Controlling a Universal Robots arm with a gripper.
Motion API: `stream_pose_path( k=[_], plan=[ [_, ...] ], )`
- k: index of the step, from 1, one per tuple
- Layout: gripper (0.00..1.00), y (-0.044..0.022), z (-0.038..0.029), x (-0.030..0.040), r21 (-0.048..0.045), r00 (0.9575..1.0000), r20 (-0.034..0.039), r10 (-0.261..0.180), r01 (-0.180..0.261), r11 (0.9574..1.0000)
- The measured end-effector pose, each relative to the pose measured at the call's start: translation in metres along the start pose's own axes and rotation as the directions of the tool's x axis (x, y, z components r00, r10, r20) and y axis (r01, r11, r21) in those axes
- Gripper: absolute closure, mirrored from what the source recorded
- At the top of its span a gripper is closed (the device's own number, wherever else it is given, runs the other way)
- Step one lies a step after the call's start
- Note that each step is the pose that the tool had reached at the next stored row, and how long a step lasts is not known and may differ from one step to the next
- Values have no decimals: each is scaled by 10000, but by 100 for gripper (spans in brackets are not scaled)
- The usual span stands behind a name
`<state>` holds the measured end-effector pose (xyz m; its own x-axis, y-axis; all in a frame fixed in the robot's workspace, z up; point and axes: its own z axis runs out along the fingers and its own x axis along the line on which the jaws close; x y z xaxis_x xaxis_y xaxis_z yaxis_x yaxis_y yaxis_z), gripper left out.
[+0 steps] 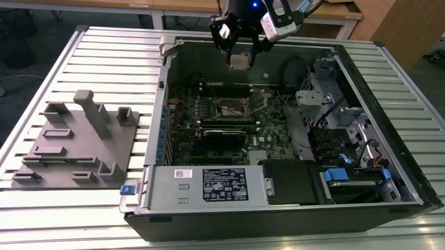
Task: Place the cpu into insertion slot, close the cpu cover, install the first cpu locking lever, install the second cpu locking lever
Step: 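Place the cpu into insertion slot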
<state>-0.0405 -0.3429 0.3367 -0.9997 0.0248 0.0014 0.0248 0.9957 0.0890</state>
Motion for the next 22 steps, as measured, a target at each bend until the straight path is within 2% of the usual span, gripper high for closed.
stream_pose_path(
  k=[22],
  plan=[
    [46,-5,61,0,-5,10000,9,-1,1,10000]
  ],
)
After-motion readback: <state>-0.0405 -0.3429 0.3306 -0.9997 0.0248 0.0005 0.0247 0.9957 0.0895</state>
